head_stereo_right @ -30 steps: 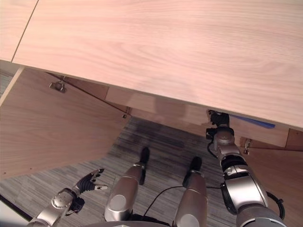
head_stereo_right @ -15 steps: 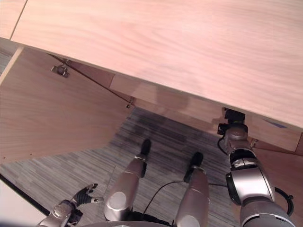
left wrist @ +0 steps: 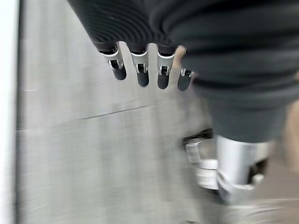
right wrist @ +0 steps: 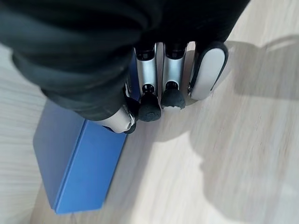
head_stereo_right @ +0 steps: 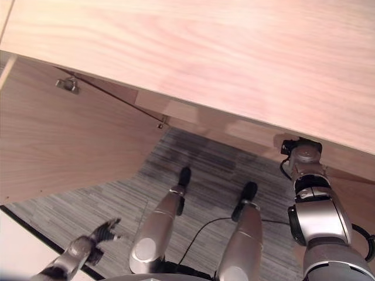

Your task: Put the empty folder in the office cabinet

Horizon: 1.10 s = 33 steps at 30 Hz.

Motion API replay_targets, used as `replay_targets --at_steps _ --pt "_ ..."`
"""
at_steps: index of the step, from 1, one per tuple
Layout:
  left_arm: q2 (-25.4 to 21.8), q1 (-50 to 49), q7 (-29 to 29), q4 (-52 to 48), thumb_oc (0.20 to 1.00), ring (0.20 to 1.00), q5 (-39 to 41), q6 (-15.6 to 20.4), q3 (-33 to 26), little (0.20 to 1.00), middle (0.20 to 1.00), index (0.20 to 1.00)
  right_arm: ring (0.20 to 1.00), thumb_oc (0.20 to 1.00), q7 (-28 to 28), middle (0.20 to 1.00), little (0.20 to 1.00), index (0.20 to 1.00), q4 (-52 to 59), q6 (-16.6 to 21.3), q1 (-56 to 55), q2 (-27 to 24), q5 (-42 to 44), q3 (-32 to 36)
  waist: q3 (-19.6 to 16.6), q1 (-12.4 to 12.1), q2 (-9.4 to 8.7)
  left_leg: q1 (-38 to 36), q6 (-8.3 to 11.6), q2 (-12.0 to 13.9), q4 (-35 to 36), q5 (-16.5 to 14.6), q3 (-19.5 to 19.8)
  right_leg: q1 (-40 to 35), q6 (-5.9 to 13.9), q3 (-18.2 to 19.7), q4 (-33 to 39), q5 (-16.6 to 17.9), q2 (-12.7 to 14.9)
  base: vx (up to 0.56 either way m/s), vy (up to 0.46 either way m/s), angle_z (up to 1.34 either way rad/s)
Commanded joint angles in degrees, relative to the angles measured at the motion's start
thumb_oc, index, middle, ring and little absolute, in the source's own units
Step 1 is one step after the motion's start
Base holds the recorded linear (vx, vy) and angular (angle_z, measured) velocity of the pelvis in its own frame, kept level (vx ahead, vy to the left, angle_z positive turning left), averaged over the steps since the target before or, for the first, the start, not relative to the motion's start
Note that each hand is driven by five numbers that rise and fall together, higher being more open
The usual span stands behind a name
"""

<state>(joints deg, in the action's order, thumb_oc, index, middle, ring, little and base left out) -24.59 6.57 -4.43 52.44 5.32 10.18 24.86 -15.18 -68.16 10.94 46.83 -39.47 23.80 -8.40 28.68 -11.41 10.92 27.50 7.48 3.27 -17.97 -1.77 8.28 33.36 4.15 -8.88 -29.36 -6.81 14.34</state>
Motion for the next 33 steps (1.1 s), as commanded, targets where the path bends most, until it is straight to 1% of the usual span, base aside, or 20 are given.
replay_targets --at_steps 1,2,5,11,18,22,23,25,26,27,31,32,33 --pt "-3.4 -5.3 0.8 2.0 1.000 1.000 0.3 -0.4 1.9 1.000 1.000 1.000 0.200 0.200 -0.5 0.200 0.200 0.200 -3.4 -0.6 -0.6 -3.1 2.1 0.7 -0.8 -0.6 0.52 3.3 0.00 0.6 4.2 3.1 3.7 -3.1 4.28 0.1 -3.7 -5.4 1.6 0.00 0.000 0.00" --pt "-3.4 -5.3 0.8 2.0 1.000 1.000 0.3 -0.4 1.9 1.000 1.000 1.000 0.200 0.200 -0.5 0.200 0.200 0.200 -3.4 -0.6 -0.5 -3.2 2.1 0.7 -0.8 -0.6 0.54 3.3 0.00 0.6 4.2 3.1 3.7 -3.1 4.28 0.1 -3.7 -5.4 1.6 0.00 0.000 0.00" --pt "-4.2 -5.5 0.7 1.9 1.000 1.000 0.3 -0.4 2.2 1.000 1.000 1.000 0.200 0.200 -0.5 0.200 0.200 0.200 -5.2 -1.0 3.2 -6.6 1.7 -0.7 -0.4 -0.9 0.99 3.8 0.09 0.6 4.6 3.5 3.6 -2.5 4.29 0.0 -4.0 -5.4 1.8 0.00 0.000 0.00" --pt "-5.3 -6.1 0.3 0.7 1.000 1.000 0.6 -0.2 2.4 1.000 1.000 1.000 0.200 0.200 -0.7 0.200 0.200 0.200 -6.8 -1.2 8.3 -9.9 1.5 -2.9 -0.2 -1.0 1.47 3.2 0.15 0.4 5.1 3.7 3.2 -3.1 4.32 0.0 -3.6 -5.1 2.0 0.00 0.000 0.00" --pt "-6.2 -6.4 -0.4 -0.4 1.000 1.000 0.9 -0.1 2.8 1.000 1.000 1.000 0.200 0.200 -0.7 0.200 0.200 0.200 -7.3 -1.3 9.8 -10.0 1.1 -4.1 -0.8 -1.0 1.22 2.0 0.24 0.6 5.4 3.5 3.0 -4.3 4.32 -0.1 -2.9 -4.9 1.8 0.00 0.000 0.00" --pt "-5.3 -5.9 0.0 1.0 1.000 1.000 0.8 -0.2 2.0 1.000 1.000 1.000 0.200 0.200 -0.6 0.200 0.200 0.200 -5.6 -0.5 6.2 -7.1 2.8 -1.8 -1.7 -0.6 0.45 0.6 0.35 0.9 6.1 3.4 3.0 -5.9 4.31 -0.3 -2.0 -4.7 1.5 0.03 0.009 0.00" --pt "-5.3 -5.9 0.0 1.0 1.000 1.000 0.8 -0.2 2.0 1.000 1.000 1.000 0.200 0.200 -0.6 0.200 0.200 0.200 -5.6 -0.6 6.1 -7.1 2.7 -1.7 -1.7 -0.6 0.43 0.5 0.35 0.9 6.1 3.4 3.0 -5.9 4.31 -0.3 -1.9 -4.7 1.5 0.03 0.016 -0.03" --pt "-3.2 -5.1 0.8 3.8 1.000 1.000 0.3 -0.4 0.3 1.000 1.000 1.000 0.200 0.200 -0.2 0.200 0.200 0.200 -1.5 0.6 -0.6 -1.8 4.2 0.7 -2.7 0.1 -0.76 -1.0 0.44 1.3 7.2 3.4 2.9 -7.4 4.39 -0.5 -0.3 -4.1 1.0 0.06 0.033 -0.01" --pt "-2.7 -5.0 1.2 5.0 1.000 1.000 0.0 -0.6 -0.3 1.000 1.000 1.000 0.200 0.200 0.0 0.200 0.200 0.200 0.0 1.0 -2.9 -0.3 4.1 1.3 -3.0 0.4 -1.23 -1.5 0.45 1.4 7.6 3.5 2.9 -7.7 4.41 -0.5 0.1 -3.9 0.9 0.08 0.033 0.03" --pt "-1.3 -4.8 1.8 6.4 1.000 1.000 -0.3 -0.8 -1.9 1.000 1.000 1.000 0.200 0.200 0.3 0.200 0.200 0.200 4.5 1.6 -8.6 3.2 3.6 2.1 -3.6 1.1 -2.24 -2.4 0.51 1.8 8.5 3.5 2.9 -8.3 4.44 -0.6 1.0 -3.4 0.7 0.06 0.023 0.02" --pt "1.5 -4.7 2.8 9.9 1.000 1.000 -1.3 -1.3 -4.4 1.000 1.000 1.000 0.200 0.200 1.3 0.200 0.200 0.200 11.6 2.2 -21.1 10.2 1.3 2.7 -5.5 2.5 -4.09 -5.5 0.62 2.7 11.6 4.1 2.5 -10.9 4.46 -0.8 3.7 -2.4 0.2 0.08 0.033 -0.10" --pt "2.4 -4.9 3.1 11.4 1.000 1.000 -2.1 -1.6 -5.8 1.000 1.000 1.000 0.200 0.200 2.4 0.200 0.200 0.200 15.2 2.1 -27.1 12.9 0.1 2.3 -6.7 3.7 -5.09 -7.6 0.66 3.4 13.6 4.4 2.0 -12.1 4.59 -0.8 4.9 -1.8 0.1 0.11 0.063 -0.17" --pt "2.7 -5.1 3.2 12.0 1.000 1.000 -2.3 -1.7 -6.7 1.000 1.000 1.000 0.200 0.200 3.1 0.200 0.200 0.200 17.2 2.0 -29.9 13.8 -0.6 2.0 -7.2 4.1 -5.47 -8.6 0.68 3.7 14.5 4.6 1.8 -12.7 4.64 -0.8 5.4 -1.6 0.0 0.09 0.055 -0.11"
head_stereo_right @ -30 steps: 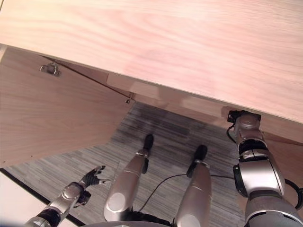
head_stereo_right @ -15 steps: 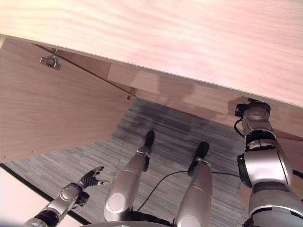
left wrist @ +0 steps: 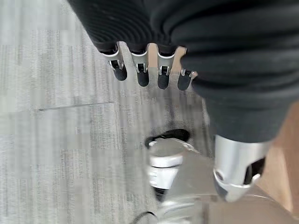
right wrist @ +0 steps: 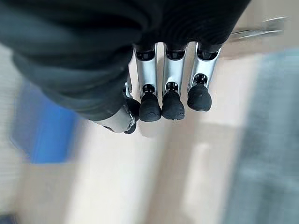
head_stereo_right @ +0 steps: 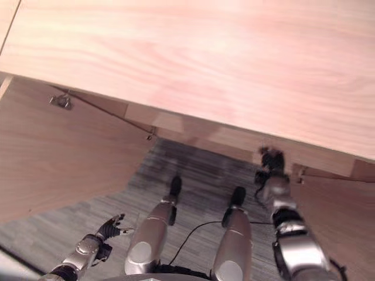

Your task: Put the empty folder in the office cabinet

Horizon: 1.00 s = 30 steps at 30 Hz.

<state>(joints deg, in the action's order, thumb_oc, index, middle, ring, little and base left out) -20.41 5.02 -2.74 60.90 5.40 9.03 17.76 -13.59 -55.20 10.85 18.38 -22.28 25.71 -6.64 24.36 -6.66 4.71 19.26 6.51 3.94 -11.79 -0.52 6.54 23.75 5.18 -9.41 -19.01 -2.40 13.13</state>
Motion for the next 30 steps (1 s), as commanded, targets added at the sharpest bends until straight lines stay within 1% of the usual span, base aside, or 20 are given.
replay_targets --at_steps 1,2,4,6,8,11,14,16,17,18,19,21,22,24,25,26,30 --pt "-1.5 -3.6 1.5 3.5 1.000 1.000 -2.4 -0.6 0.4 1.000 1.000 1.000 0.200 0.200 1.4 0.200 0.200 0.200 4.4 2.1 -1.6 -3.4 -2.6 0.3 -2.9 -0.7 0.75 -0.4 1.66 3.1 8.4 3.4 3.5 -3.2 3.61 -0.3 -4.9 -6.0 1.2 0.08 0.040 -0.31" --pt "-1.3 -3.7 1.7 4.7 1.000 1.000 -3.2 -0.8 -0.9 1.000 1.000 1.000 0.200 0.200 2.7 0.200 0.200 0.200 7.9 1.8 -6.2 -2.2 -4.2 -0.5 -4.0 0.1 0.14 -2.3 1.63 3.5 9.8 3.5 3.1 -4.2 3.75 -0.2 -4.0 -5.5 1.2 0.09 0.043 -0.31" --pt "-1.0 -4.2 1.7 5.6 1.000 1.000 -4.4 -0.9 -2.1 1.000 1.000 1.000 0.200 0.200 4.8 0.200 0.200 0.200 11.2 1.4 -11.2 -0.7 -5.7 -2.1 -5.8 1.0 -0.49 -4.9 1.49 4.1 11.3 3.6 2.4 -5.8 4.00 0.0 -2.6 -4.5 0.9 0.13 0.056 -0.19" --pt "-0.8 -4.6 1.8 6.6 1.000 1.000 -5.0 -0.9 -2.9 1.000 1.000 1.000 0.200 0.200 6.4 0.200 0.200 0.200 12.1 0.7 -13.9 0.0 -7.3 -3.7 -6.8 1.6 -1.03 -7.5 1.41 4.6 12.1 3.3 1.7 -7.4 4.23 0.6 -1.9 -4.4 0.7 0.11 0.040 -0.17" --pt "-0.7 -4.9 1.8 6.8 1.000 1.000 -5.3 -1.0 -3.0 1.000 1.000 1.000 0.200 0.200 6.9 0.200 0.200 0.200 11.9 0.5 -14.7 0.4 -7.6 -4.1 -7.2 1.8 -1.14 -8.5 1.44 4.7 12.5 3.3 1.4 -8.1 4.32 0.7 -1.4 -4.3 0.5 0.06 0.020 -0.13" --pt "-0.3 -5.2 1.8 7.9 1.000 1.000 -5.8 -1.1 -3.6 1.000 1.000 1.000 0.200 0.200 8.2 0.200 0.200 0.200 9.6 -0.4 -16.1 2.0 -9.2 -5.8 -8.9 2.3 -1.61 -10.9 1.48 5.0 13.4 3.1 0.4 -9.9 4.53 1.2 -0.1 -3.9 -0.1 0.05 0.012 -0.11" --pt "0.1 -5.3 2.0 9.2 1.000 1.000 -6.5 -1.3 -4.0 1.000 1.000 1.000 0.200 0.200 8.7 0.200 0.200 0.200 8.3 -0.7 -16.8 2.9 -9.8 -6.4 -9.8 2.5 -2.01 -12.1 1.54 5.3 13.9 3.1 0.1 -11.0 4.61 1.2 0.9 -3.7 -0.4 0.03 -0.013 -0.16" --pt "0.3 -5.4 2.1 10.4 1.000 1.000 -7.1 -1.7 -4.5 1.000 1.000 1.000 0.200 0.200 9.4 0.200 0.200 0.200 6.3 -1.2 -17.9 3.9 -10.4 -7.0 -11.1 2.8 -2.39 -13.5 1.61 5.5 14.5 3.1 -0.3 -12.4 4.61 1.2 1.9 -3.6 -0.9 0.07 -0.015 -0.13" --pt "0.5 -5.7 2.2 10.9 1.000 1.000 -7.4 -1.8 -4.9 1.000 1.000 1.000 0.200 0.200 9.7 0.200 0.200 0.200 3.8 -1.9 -18.4 4.6 -11.6 -7.5 -12.5 2.9 -2.55 -14.7 1.69 5.6 14.9 3.1 -0.6 -13.6 4.64 1.1 2.8 -3.6 -1.2 0.06 -0.010 -0.14" --pt "0.5 -5.8 2.2 10.9 1.000 1.000 -7.4 -1.8 -4.9 1.000 1.000 1.000 0.200 0.200 9.7 0.200 0.200 0.200 3.7 -1.8 -18.4 4.6 -11.6 -7.5 -12.5 2.9 -2.54 -14.8 1.69 5.6 15.0 3.1 -0.6 -13.7 4.64 1.1 2.9 -3.6 -1.2 0.08 -0.022 -0.12" --pt "0.8 -6.1 2.1 11.1 1.000 1.000 -7.2 -1.8 -5.1 1.000 1.000 1.000 0.200 0.200 10.4 0.200 0.200 0.200 0.8 -2.6 -18.8 5.3 -12.9 -8.1 -13.9 2.9 -2.75 -15.8 1.77 5.8 15.3 3.1 -0.7 -15.0 4.58 1.1 3.7 -3.7 -1.6 0.06 -0.021 -0.09" --pt "0.9 -6.6 2.1 11.0 1.000 1.000 -7.2 -1.8 -5.2 1.000 1.000 1.000 0.200 0.200 10.7 0.200 0.200 0.200 -1.0 -3.1 -19.3 5.6 -14.4 -8.8 -15.0 2.9 -2.79 -17.1 1.81 5.9 15.6 2.9 -0.7 -16.4 4.50 0.8 4.6 -3.8 -1.9 0.06 -0.020 -0.04" --pt "0.9 -6.6 2.1 11.0 1.000 1.000 -7.2 -1.8 -5.2 1.000 1.000 1.000 0.200 0.200 10.7 0.200 0.200 0.200 -1.0 -3.1 -19.3 5.6 -14.4 -8.8 -15.0 2.9 -2.78 -17.1 1.81 5.9 15.6 2.9 -0.7 -16.5 4.50 0.8 4.6 -3.7 -1.9 0.04 -0.020 0.01" --pt "1.2 -7.4 2.0 10.9 1.000 1.000 -6.9 -1.7 -5.3 1.000 1.000 1.000 0.200 0.200 11.2 0.200 0.200 0.200 -1.8 -3.5 -20.6 6.1 -15.0 -9.0 -16.4 2.7 -3.05 -18.8 1.95 6.1 15.7 2.6 -0.7 -18.7 4.30 0.5 5.6 -4.0 -2.4 0.05 -0.046 0.04" --pt "1.3 -7.5 2.0 10.9 1.000 1.000 -6.8 -1.6 -5.4 1.000 1.000 1.000 0.253 0.253 11.3 0.253 0.253 0.253 -2.0 -3.6 -20.8 6.1 -14.9 -9.0 -16.8 2.6 -3.08 -19.1 1.96 6.0 15.7 2.6 -0.5 -19.1 4.24 0.4 5.8 -4.1 -2.5 0.05 -0.050 0.06" --pt "1.4 -7.7 2.0 10.9 1.000 1.000 -6.5 -1.7 -5.5 1.000 1.000 1.000 1.000 1.000 11.3 1.000 1.000 1.000 -1.9 -3.5 -20.9 6.2 -14.8 -8.9 -17.3 2.5 -3.17 -19.4 2.00 6.1 15.7 2.6 -0.5 -19.6 4.13 0.4 6.1 -4.3 -2.7 0.02 -0.036 0.08" --pt "1.6 -8.4 1.9 10.9 1.000 1.000 -5.9 -1.6 -6.2 1.000 1.000 1.000 1.000 1.000 11.7 1.000 1.000 1.000 -1.1 -3.4 -21.5 6.3 -14.5 -9.2 -18.3 2.1 -3.34 -20.1 2.27 6.5 15.6 2.7 -0.2 -21.3 3.81 -0.1 6.9 -4.8 -3.2 0.01 -0.046 0.06"
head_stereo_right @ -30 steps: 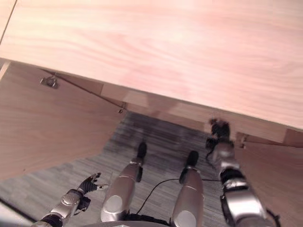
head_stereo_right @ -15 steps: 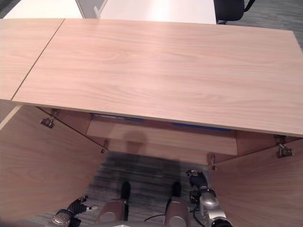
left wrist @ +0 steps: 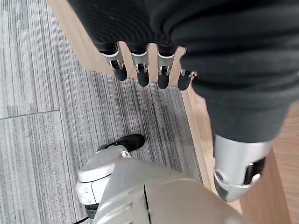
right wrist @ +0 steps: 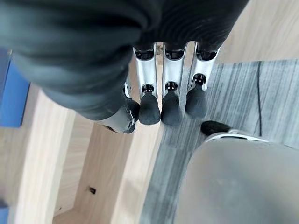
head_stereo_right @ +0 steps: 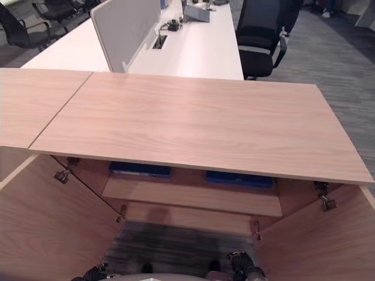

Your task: Put the empty folder in the office cabinet

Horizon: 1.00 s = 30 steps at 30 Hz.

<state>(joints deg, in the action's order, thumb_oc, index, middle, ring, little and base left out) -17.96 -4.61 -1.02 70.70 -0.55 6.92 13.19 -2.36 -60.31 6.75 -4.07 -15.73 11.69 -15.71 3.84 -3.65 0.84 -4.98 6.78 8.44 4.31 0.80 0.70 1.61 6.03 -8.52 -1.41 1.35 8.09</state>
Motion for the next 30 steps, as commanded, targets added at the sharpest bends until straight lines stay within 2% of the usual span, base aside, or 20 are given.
replay_targets --at_steps 1,3,4,6,7,9,12,13,15,19,22,24,27,28,29,30 --pt "-0.9 0.9 0.1 1.1 1.000 1.000 0.3 0.6 -1.9 1.000 1.000 1.000 1.000 1.000 0.7 1.000 1.000 1.000 5.3 1.0 1.0 -0.4 -0.5 -0.7 1.8 -1.5 0.44 3.9 2.21 2.1 -0.6 1.6 6.1 -0.2 2.57 -1.6 -10.3 -9.1 1.6 0.01 -0.040 0.07" --pt "-1.1 0.7 0.2 1.2 1.000 1.000 0.2 0.6 -2.1 1.000 1.000 1.000 1.000 1.000 0.7 1.000 1.000 1.000 6.3 1.1 0.8 -0.4 -0.6 -1.0 1.9 -1.7 0.48 4.0 2.49 2.3 -0.6 2.1 6.4 -0.8 2.37 -2.1 -10.0 -9.3 1.4 -0.06 -0.060 0.13" --pt "-1.2 1.1 0.3 1.3 1.000 1.000 0.7 0.7 -2.2 1.000 1.000 1.000 1.000 1.000 0.4 1.000 1.000 1.000 7.3 1.5 0.9 -0.6 -0.3 -1.3 2.2 -2.7 0.71 5.1 3.38 2.5 -0.5 3.9 7.2 -1.7 1.86 -3.3 -9.1 -9.6 1.0 -0.12 -0.059 0.17" --pt "-1.2 1.1 0.3 1.3 1.000 1.000 0.7 0.7 -2.2 1.000 1.000 1.000 1.000 1.000 0.4 1.000 1.000 1.000 7.2 1.5 1.0 -0.6 -0.3 -1.3 2.2 -2.5 0.74 5.2 3.41 2.5 -0.5 4.0 7.4 -1.8 1.84 -3.5 -9.0 -9.6 1.0 -0.15 -0.014 0.42" --pt "-0.6 3.0 0.7 1.2 1.000 1.000 1.7 1.0 -1.8 1.000 1.000 1.000 1.000 1.000 -0.7 1.000 1.000 1.000 7.6 2.0 2.4 -1.3 0.5 -1.5 2.7 -3.6 1.10 9.6 5.39 3.0 0.3 8.4 6.4 -2.5 1.81 -7.1 -6.2 -9.0 1.4 -0.25 0.026 0.70" --pt "-0.3 3.6 1.2 1.4 1.000 1.000 2.4 1.2 -1.9 1.000 1.000 1.000 1.000 1.000 -1.2 1.000 1.000 1.000 7.7 2.2 3.5 -1.9 0.9 -1.6 3.2 -3.9 1.11 11.4 5.68 3.2 0.4 9.6 5.3 -2.8 1.97 -8.7 -5.0 -8.0 2.1 -0.25 0.052 0.85" --pt "0.2 3.4 1.0 1.8 1.000 1.000 2.5 1.1 -2.9 1.000 1.000 1.000 1.000 1.000 -1.4 1.000 1.000 1.000 8.7 2.1 5.0 -2.9 0.3 -2.1 3.4 -3.3 0.04 10.3 3.73 6.0 -2.4 7.9 -4.2 -2.5 2.53 -11.9 -3.4 -5.6 4.6 -0.25 0.084 0.62" --pt "0.2 3.2 0.9 2.1 1.000 1.000 2.5 1.1 -3.1 1.000 1.000 1.000 1.000 1.000 -1.5 1.000 1.000 1.000 8.3 2.1 5.2 -2.9 0.4 -2.0 3.3 -2.8 -0.34 9.4 3.72 6.9 -4.3 6.8 -6.4 -2.5 2.58 -12.7 -3.0 -4.8 5.3 -0.17 0.089 0.87" --pt "0.0 2.5 0.7 2.7 1.000 1.000 1.9 1.0 -3.6 1.000 1.000 1.000 1.000 1.000 -1.4 1.000 1.000 1.000 7.5 1.9 5.1 -2.9 0.6 -1.4 2.8 -1.9 -1.16 6.5 3.98 9.0 -7.1 4.5 -9.8 -2.6 2.40 -14.2 -2.9 -3.9 6.6 -0.15 0.119 0.71" --pt "-0.5 2.4 0.5 3.7 1.000 1.000 0.8 0.8 -4.0 1.000 1.000 1.000 1.000 1.000 -0.9 1.000 1.000 1.000 4.9 1.4 4.1 -2.2 2.5 0.3 0.9 0.1 -1.95 1.0 5.39 12.1 -8.6 4.4 -14.3 -2.5 2.60 -18.5 -4.1 -2.1 9.0 -0.11 0.187 0.86" --pt "-0.5 2.2 0.3 3.8 1.000 1.000 0.1 0.3 -4.0 1.000 1.000 1.000 1.000 1.000 -0.7 1.000 1.000 1.000 3.1 0.9 3.1 -1.1 3.7 1.6 -0.5 0.7 -2.22 0.3 5.13 11.1 -6.6 2.5 -17.2 -2.9 3.59 -20.2 -3.5 -0.2 10.1 -0.01 0.197 0.87" --pt "-0.6 2.2 0.3 3.8 1.000 1.000 0.0 0.2 -4.1 1.000 1.000 1.000 1.000 1.000 -0.7 1.000 1.000 1.000 2.5 0.8 3.0 -0.5 3.9 2.0 -0.7 0.5 -2.60 0.2 4.89 10.3 -6.4 1.6 -17.3 -3.2 4.03 -20.1 -3.3 0.5 10.6 0.03 0.188 0.28" --pt "-1.0 2.7 0.2 3.6 1.000 1.000 0.2 0.3 -3.9 1.000 1.000 1.000 1.000 1.000 -0.8 1.000 1.000 1.000 -0.3 0.4 2.9 1.1 4.8 3.2 -0.5 -0.8 -3.99 1.1 3.63 7.8 -6.7 -0.8 -15.6 -4.0 5.36 -20.6 -3.1 2.5 12.9 0.00 0.243 0.27" --pt "-1.3 3.1 0.2 3.5 1.000 1.000 0.1 0.5 -3.6 1.000 1.000 1.000 1.000 1.000 -0.9 1.000 1.000 1.000 -1.6 0.3 3.1 1.8 5.0 3.7 -0.3 -1.4 -4.60 1.7 3.07 6.6 -7.0 -1.7 -14.7 -4.3 6.08 -21.1 -3.0 3.5 14.1 -0.01 0.351 0.28" --pt "-1.7 3.8 0.2 3.1 1.000 1.000 0.4 0.6 -3.2 1.000 1.000 1.000 1.000 1.000 -1.2 1.000 1.000 1.000 -3.1 -0.2 3.5 2.7 5.3 4.4 0.1 -2.5 -5.55 2.9 1.93 4.3 -7.4 -3.2 -12.7 -4.7 7.09 -22.0 -3.1 5.2 15.9 -0.01 0.325 0.43" --pt "-1.9 4.0 0.2 3.1 1.000 1.000 0.5 0.7 -3.2 1.000 1.000 1.000 1.000 1.000 -1.3 1.000 1.000 1.000 -3.7 -0.3 3.7 3.1 5.5 4.6 0.2 -2.7 -5.79 3.3 1.39 3.6 -7.6 -3.8 -12.2 -4.7 7.22 -22.1 -3.2 5.5 16.4 0.00 0.314 0.62"
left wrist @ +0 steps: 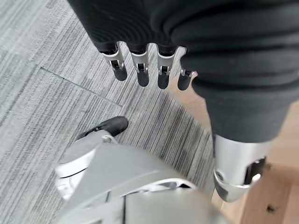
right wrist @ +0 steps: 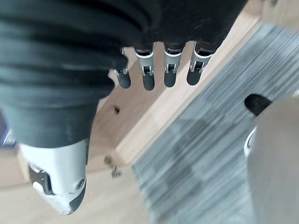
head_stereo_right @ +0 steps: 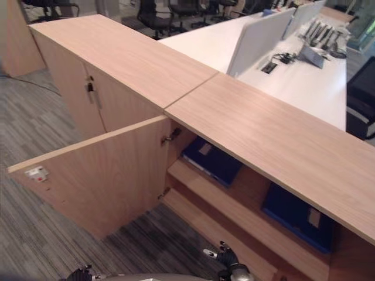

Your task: Put the empty folder in the office cabinet

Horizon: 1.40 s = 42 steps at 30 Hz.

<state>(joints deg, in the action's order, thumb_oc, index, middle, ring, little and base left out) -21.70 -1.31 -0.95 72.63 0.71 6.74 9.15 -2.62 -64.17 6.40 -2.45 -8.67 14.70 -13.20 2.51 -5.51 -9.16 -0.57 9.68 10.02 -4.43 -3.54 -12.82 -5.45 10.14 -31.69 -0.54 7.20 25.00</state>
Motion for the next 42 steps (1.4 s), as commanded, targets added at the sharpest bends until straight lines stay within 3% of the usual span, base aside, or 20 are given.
replay_targets --at_steps 1,4,5,7,9,11,15,22,31,42 --pt "1.6 0.9 0.2 1.0 1.000 1.000 -0.5 1.0 0.6 1.000 1.000 1.000 1.000 1.000 -1.1 1.000 1.000 1.000 -0.7 0.0 2.4 -3.5 2.5 2.5 1.8 -1.5 3.94 -0.7 -2.32 0.8 1.1 -0.2 1.9 2.3 3.46 0.7 -4.4 0.2 0.4 0.01 0.222 0.64" --pt "0.9 1.3 0.1 1.1 1.000 1.000 -0.2 1.1 0.3 1.000 1.000 1.000 1.000 1.000 -1.3 1.000 1.000 1.000 -1.9 0.0 2.9 -2.6 3.0 3.1 2.1 -2.8 3.40 -0.2 -3.50 -1.1 1.0 -1.0 3.3 2.2 3.91 0.3 -5.7 1.3 1.4 0.02 0.154 0.37" --pt "0.4 1.9 0.2 1.5 1.000 1.000 0.7 1.0 0.4 1.000 1.000 1.000 1.000 1.000 -1.4 1.000 1.000 1.000 -2.6 0.1 3.3 -2.0 4.0 3.5 2.7 -1.7 3.16 0.7 -4.74 -3.1 1.5 -0.3 5.8 3.7 3.68 6.8 -7.6 2.7 0.1 0.06 0.297 0.46" --pt "0.2 2.6 0.3 2.0 1.000 1.000 1.5 0.9 0.8 1.000 1.000 1.000 1.000 1.000 -1.1 1.000 1.000 1.000 -3.2 0.3 3.7 -1.8 5.5 2.8 3.1 0.1 4.20 0.3 -6.09 -4.8 2.9 0.4 8.9 7.0 3.31 20.9 -9.4 -1.7 -7.1 0.11 0.343 0.95" --pt "0.1 4.3 0.4 3.4 1.000 1.000 1.8 0.4 1.6 1.000 1.000 1.000 1.000 1.000 -0.7 1.000 1.000 1.000 -3.4 0.5 3.1 -1.8 6.4 1.9 2.9 1.6 5.20 -0.1 -7.33 -6.0 4.3 1.2 12.3 8.6 1.46 26.3 -11.8 -7.3 -13.1 0.15 0.269 0.94" --pt "-0.2 5.2 0.5 4.0 1.000 1.000 1.2 0.2 2.0 1.000 1.000 1.000 1.000 1.000 -0.5 1.000 1.000 1.000 -3.2 0.7 2.4 -1.5 6.6 1.2 2.6 2.2 5.39 -0.6 -8.03 -6.9 5.3 1.6 14.1 8.3 -0.01 26.2 -12.1 -10.2 -15.8 0.11 0.127 0.96" --pt "0.1 4.8 0.9 3.6 1.000 1.000 1.5 0.5 1.2 1.000 1.000 1.000 1.000 1.000 -0.5 1.000 1.000 1.000 -4.2 0.8 1.2 -1.8 6.4 1.7 2.0 2.0 5.05 -1.9 -8.33 -8.7 6.6 1.8 16.4 4.9 -0.57 24.6 -8.6 -11.1 -17.1 0.06 0.024 0.80" --pt "2.0 3.3 2.1 0.9 1.000 1.000 5.2 1.9 0.2 1.000 1.000 1.000 1.000 1.000 -0.9 1.000 1.000 1.000 -6.8 0.4 0.2 -3.4 5.3 2.9 -0.2 0.9 6.28 -3.7 -7.69 -9.0 8.7 2.0 17.7 0.2 -0.42 23.1 -1.1 -9.6 -15.7 0.05 0.021 0.23" --pt "2.3 3.9 3.4 -4.5 1.000 1.000 10.9 3.9 -1.1 1.000 1.000 1.000 1.000 1.000 -1.3 1.000 1.000 1.000 -7.4 0.3 -0.4 -4.7 3.7 3.8 -0.5 1.1 7.26 -5.1 -7.42 -9.1 9.3 1.7 17.9 -1.1 -0.53 22.2 0.4 -9.2 -15.2 0.01 -0.003 0.01" --pt "-6.1 13.2 4.0 -19.6 1.000 1.000 16.3 5.5 -2.0 1.000 1.000 1.000 1.000 1.000 -0.8 1.000 1.000 1.000 -6.4 -0.2 -1.2 -6.0 1.1 3.0 -1.0 2.4 7.80 -6.8 -6.93 -8.4 9.4 1.1 16.1 -1.6 -0.13 23.3 0.8 -8.8 -15.0 0.01 -0.010 -0.06"
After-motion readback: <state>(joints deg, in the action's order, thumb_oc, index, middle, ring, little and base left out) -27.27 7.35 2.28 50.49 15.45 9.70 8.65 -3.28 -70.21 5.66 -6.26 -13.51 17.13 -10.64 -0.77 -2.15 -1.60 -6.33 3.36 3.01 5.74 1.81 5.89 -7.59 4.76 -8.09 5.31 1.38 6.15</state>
